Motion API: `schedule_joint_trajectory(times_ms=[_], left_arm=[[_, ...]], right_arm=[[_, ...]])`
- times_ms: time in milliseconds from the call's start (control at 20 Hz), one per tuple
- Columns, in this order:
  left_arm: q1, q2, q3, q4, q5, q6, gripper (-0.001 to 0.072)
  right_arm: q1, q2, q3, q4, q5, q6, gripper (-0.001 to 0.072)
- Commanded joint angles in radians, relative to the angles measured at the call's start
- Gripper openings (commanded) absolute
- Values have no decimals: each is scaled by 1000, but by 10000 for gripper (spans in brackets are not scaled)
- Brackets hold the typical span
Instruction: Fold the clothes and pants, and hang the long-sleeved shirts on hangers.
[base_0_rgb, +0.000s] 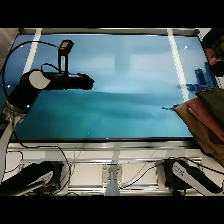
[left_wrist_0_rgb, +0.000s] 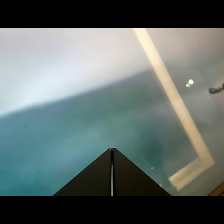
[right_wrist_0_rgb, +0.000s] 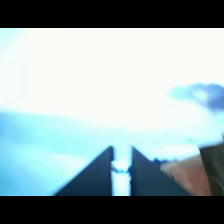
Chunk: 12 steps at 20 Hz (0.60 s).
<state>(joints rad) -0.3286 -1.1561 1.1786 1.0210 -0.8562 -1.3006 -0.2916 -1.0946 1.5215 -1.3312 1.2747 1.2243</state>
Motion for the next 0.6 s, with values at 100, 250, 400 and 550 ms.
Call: schedule_joint_trajectory(times_ms=[100,250,400,550], left_arm=[[1,0,0,0,0,0,25],[1,0,0,0,0,0,25],[1,0,0,0,0,0,25],[1,0,0,0,0,0,26]], right_arm=[[297,-36,0,-117,-114,16,78],[305,-34,0,-77,-117,16,78],[305,-34,0,-79,-117,16,78],[305,-34,0,-79,-117,16,78]])
